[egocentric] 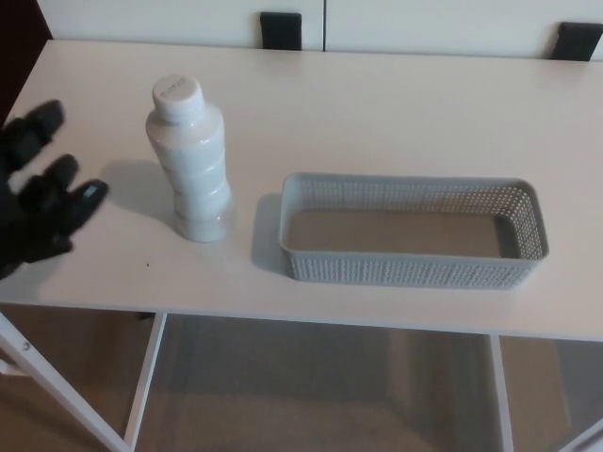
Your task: The robot walk up to a desk on which a bottle is kept on the left hand side and a container is kept on the right hand side. The robot uses its left hand to pick up the bottle and places it in the container.
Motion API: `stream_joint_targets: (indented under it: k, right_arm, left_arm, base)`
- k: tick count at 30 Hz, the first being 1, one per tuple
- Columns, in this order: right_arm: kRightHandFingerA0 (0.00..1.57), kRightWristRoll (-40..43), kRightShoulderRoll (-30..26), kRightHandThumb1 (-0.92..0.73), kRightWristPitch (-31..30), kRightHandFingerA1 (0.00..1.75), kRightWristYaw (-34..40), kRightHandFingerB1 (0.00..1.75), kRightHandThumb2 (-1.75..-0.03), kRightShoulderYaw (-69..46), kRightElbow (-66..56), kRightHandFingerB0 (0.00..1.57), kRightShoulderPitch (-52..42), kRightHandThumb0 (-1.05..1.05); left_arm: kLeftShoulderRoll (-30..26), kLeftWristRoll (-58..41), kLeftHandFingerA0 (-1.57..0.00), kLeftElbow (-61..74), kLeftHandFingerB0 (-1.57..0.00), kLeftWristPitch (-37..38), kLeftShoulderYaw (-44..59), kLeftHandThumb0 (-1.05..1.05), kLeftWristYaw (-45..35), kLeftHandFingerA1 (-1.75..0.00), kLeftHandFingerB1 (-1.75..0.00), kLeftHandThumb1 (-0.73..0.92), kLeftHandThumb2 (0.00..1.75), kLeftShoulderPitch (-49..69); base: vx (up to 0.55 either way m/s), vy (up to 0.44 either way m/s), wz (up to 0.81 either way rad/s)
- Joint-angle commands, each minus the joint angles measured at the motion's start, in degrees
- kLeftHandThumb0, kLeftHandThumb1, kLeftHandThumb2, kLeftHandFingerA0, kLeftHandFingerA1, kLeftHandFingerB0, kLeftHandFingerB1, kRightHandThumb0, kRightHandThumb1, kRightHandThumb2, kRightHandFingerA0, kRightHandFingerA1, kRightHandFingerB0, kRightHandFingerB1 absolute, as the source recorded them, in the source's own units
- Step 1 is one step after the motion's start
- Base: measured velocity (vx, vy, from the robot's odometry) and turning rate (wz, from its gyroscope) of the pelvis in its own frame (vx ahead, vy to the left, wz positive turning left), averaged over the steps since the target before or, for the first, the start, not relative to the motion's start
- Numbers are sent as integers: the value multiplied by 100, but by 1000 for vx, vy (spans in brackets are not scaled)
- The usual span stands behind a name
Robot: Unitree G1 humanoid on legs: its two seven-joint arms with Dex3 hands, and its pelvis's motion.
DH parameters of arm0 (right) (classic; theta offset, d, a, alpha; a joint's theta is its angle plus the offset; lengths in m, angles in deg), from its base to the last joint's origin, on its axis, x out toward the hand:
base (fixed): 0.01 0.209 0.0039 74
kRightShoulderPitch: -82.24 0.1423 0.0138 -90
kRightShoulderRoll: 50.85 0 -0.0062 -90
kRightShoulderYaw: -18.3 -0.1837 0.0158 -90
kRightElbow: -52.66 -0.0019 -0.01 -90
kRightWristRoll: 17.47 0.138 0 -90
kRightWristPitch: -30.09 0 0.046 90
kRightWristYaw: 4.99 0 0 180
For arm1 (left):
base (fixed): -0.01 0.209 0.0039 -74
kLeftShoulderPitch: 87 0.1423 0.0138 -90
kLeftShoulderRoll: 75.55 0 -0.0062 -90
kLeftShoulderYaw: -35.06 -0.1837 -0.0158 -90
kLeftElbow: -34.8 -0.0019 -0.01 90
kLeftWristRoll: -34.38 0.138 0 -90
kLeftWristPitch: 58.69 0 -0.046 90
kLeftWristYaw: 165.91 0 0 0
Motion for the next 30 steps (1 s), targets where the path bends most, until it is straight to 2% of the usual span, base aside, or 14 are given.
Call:
stream_joint_targets:
  k: [1, 17, 22, 30]
  right_arm:
    - [45, -55, -71, -66, 8, 45, 0, 39, -59, 26, -52, 37, 4, -25]
    - [48, -74, -82, -67, -30, 47, 1, 41, -59, 57, -170, 40, 45, -23]
    - [51, -97, -127, -68, 211, 48, -68, 41, -59, 50, 166, 40, 172, -24]
    - [48, -66, -115, -67, 75, 48, -85, 43, -59, 87, -204, 42, 92, -24]
  left_arm:
    - [174, 332, 0, -310, 0, 384, -211, -69, -148, 0, 0, 43, 75, -203]
    - [672, 446, 0, -168, 0, 420, -500, -70, -244, 0, -4, 43, 76, -235]
    - [839, 540, 0, 186, 0, 252, -704, -69, -87, 0, -5, 42, 75, -204]
    - [1033, 744, 0, 298, 0, 216, -898, -69, 137, -4, -5, 42, 76, -340]
  base:
    - [0, 0, 0]
    - [0, 0, 0]
    - [0, 0, 0]
    - [0, 0, 0]
